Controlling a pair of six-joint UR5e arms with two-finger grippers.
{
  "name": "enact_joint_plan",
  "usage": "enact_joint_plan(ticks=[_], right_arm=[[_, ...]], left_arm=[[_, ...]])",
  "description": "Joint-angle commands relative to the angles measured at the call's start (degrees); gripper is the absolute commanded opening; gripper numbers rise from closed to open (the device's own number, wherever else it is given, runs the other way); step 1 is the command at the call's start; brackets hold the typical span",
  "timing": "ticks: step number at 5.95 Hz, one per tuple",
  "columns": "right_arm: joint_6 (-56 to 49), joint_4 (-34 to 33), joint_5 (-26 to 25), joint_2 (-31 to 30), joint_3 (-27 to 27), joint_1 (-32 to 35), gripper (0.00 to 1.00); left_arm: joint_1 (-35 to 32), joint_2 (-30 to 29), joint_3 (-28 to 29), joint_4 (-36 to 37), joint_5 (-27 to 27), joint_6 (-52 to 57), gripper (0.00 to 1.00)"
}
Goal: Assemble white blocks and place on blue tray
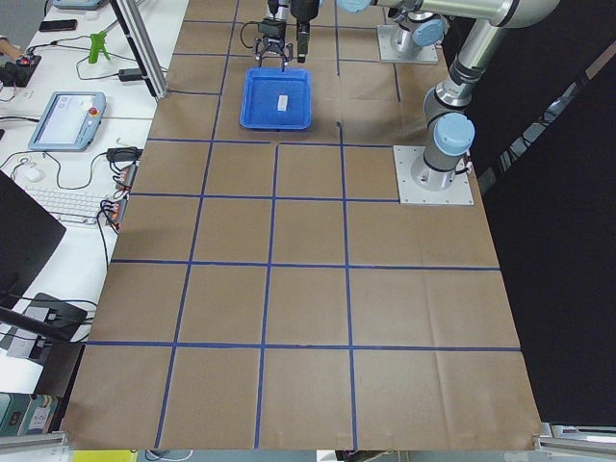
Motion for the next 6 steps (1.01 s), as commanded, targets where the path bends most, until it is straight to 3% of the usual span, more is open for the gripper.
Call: enact_joint_plan(ticks=[1,5,6], right_arm=[[7.2,6.69,-8.63,-6.15,0.42,-2.42,1.0],[44.32,21.18,-25.95,-16.61,0.42,-3.13,1.0],[54.61,24.68,-26.79,-18.72,-0.1,-3.13,1.0]], left_arm=[[-0.01,0.01,0.01,0.0,-0.02,-0.04,0.99],[-0.01,0.01,0.01,0.0,-0.02,-0.04,0.99],[0.08,0.01,0.01,0.0,-0.02,-0.04,0.99]])
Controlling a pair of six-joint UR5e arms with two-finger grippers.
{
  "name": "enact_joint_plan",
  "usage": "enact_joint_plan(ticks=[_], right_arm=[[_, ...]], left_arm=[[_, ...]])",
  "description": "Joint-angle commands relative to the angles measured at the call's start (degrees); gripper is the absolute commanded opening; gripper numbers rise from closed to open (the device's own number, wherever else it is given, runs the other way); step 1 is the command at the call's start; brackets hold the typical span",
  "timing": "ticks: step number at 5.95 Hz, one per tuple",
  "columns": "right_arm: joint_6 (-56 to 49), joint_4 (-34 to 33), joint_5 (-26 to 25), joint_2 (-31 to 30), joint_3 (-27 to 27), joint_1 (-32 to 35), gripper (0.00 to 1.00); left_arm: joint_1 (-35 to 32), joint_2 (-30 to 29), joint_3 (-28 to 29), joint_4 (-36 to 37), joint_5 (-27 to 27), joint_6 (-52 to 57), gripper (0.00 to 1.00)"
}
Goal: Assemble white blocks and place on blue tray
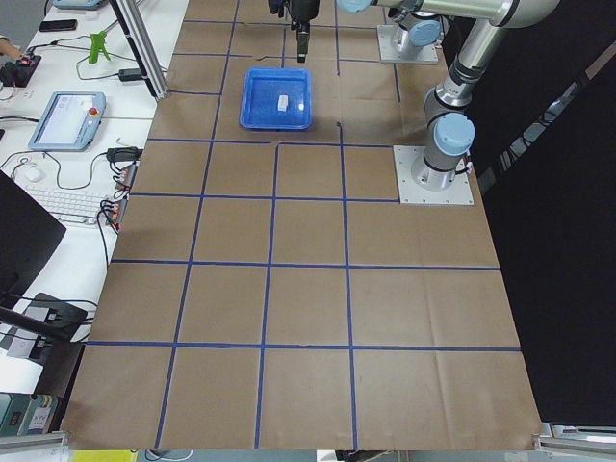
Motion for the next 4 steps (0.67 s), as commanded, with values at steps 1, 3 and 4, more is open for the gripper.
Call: enact_joint_plan(ticks=[1,3,4], right_arm=[[16.02,8.7,-1.94,-3.29,-2.37,-0.03,1.0],[19.31,23.97,-1.42,-3.39,-12.88,-0.12,1.0],[19.85,27.61,-1.33,-3.39,-15.2,-0.64,1.0]], left_arm=[[-0.02,0.01,0.0,-0.01,0.09,0.0,0.99],[-0.02,0.01,0.0,-0.01,0.09,0.09,0.99],[-0.02,0.01,0.0,-0.01,0.09,0.0,0.99]])
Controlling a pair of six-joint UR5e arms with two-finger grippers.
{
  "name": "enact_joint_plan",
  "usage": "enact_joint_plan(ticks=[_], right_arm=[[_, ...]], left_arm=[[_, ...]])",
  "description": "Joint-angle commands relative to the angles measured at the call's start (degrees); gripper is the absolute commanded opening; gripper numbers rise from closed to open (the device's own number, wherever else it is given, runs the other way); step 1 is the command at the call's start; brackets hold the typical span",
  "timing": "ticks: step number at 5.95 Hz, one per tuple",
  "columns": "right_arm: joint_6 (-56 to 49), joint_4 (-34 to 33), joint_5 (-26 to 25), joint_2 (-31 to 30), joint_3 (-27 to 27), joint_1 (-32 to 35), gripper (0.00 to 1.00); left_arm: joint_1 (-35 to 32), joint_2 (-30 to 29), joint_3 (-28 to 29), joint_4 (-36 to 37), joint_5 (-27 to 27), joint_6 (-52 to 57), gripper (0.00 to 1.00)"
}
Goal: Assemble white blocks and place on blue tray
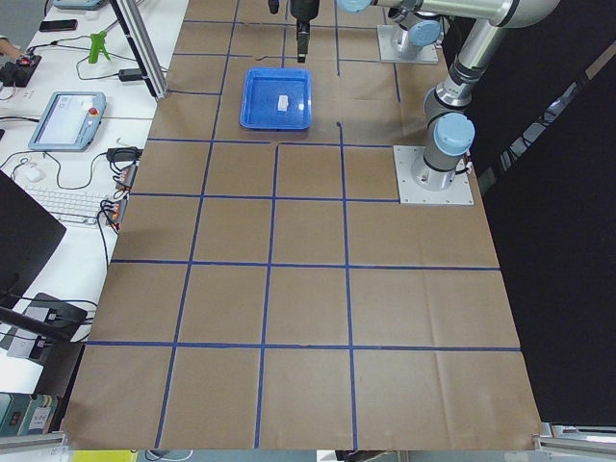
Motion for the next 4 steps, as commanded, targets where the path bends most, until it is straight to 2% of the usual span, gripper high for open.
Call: enact_joint_plan(ticks=[1,4], right_arm=[[0.86,5.71,0.6,-0.22,-3.51,-1.41,1.0],[0.95,5.63,1.22,-1.01,-3.95,-1.25,1.0]], left_arm=[[0.09,0.0,0.0,0.0,0.0,-0.04,0.99],[0.0,0.0,0.0,0.0,0.0,0.05,0.99]])
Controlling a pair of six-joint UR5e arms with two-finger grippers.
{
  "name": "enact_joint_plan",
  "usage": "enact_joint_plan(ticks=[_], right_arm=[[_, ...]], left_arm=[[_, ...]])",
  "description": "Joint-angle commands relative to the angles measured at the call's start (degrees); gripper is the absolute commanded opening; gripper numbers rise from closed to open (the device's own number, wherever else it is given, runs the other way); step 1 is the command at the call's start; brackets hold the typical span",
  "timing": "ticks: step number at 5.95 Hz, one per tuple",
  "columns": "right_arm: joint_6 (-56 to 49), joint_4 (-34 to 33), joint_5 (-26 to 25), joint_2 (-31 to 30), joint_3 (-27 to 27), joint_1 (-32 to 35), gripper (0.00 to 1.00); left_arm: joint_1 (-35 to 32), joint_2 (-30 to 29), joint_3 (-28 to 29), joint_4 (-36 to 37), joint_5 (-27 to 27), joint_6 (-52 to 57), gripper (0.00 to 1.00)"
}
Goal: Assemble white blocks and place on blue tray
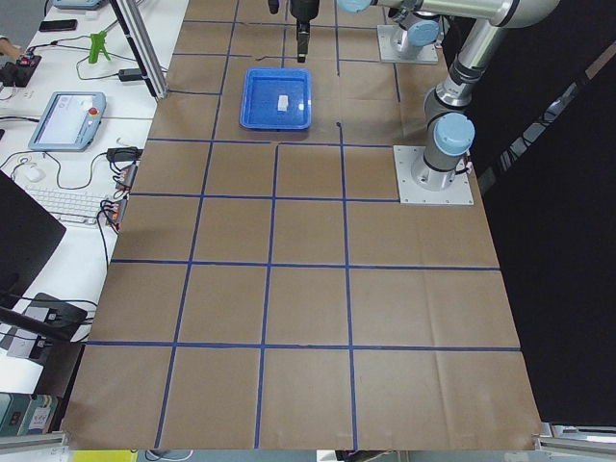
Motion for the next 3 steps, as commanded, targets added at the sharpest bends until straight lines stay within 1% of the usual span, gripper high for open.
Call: enact_joint_plan(ticks=[1,3], right_arm=[[0.01,0.02,-0.1,-0.13,0.03,0.3,1.0],[0.01,0.02,-0.19,-0.13,0.04,0.22,1.0]], left_arm=[[-0.01,0.0,0.0,0.0,0.0,-0.08,0.99],[0.17,0.0,0.26,0.0,-0.09,0.01,0.99]])
